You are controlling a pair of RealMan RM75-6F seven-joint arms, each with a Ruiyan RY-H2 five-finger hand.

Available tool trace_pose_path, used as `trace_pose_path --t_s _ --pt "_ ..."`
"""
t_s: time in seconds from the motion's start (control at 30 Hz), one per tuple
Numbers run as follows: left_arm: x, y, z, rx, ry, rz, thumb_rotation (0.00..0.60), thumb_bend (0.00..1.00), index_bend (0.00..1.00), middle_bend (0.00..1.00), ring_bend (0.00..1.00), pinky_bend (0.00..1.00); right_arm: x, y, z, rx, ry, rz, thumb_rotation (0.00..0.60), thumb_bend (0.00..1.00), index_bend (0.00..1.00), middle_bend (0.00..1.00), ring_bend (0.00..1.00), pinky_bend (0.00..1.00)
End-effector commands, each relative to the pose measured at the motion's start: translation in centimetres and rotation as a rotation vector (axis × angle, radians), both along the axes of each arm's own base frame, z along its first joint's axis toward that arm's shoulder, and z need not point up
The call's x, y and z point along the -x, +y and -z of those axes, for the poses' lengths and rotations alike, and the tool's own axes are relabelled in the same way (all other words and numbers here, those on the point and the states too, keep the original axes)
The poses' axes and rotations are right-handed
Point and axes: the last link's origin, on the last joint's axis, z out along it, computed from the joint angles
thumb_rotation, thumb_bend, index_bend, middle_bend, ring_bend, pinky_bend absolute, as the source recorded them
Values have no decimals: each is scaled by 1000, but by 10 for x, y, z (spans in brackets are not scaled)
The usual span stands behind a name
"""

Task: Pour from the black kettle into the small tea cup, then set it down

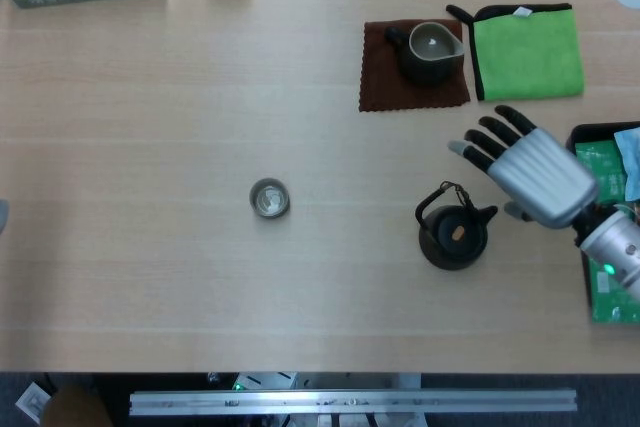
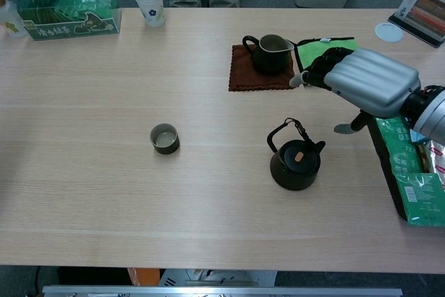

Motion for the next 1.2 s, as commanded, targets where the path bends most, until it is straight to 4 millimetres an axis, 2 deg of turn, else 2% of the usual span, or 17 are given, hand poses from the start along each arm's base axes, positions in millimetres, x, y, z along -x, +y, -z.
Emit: trace_pose_path --t_s 0.03,0.4,0.87,1.2 --pt "1 -1 -1 -3 -1 -4 600 313 216 273 261 237 -6 -9 9 12 15 1 600 0 189 238 169 151" --pt "5 -3 -1 1 -6 -13 600 313 216 273 261 237 -12 -27 36 33 66 29 600 0 160 215 157 151" --pt "11 -5 -2 2 -10 -28 600 314 216 273 261 237 -18 -32 66 14 122 43 600 0 159 214 157 151" --pt "16 -6 -5 -4 -16 -37 600 314 216 270 261 237 -38 -38 86 20 93 47 600 0 160 213 157 152"
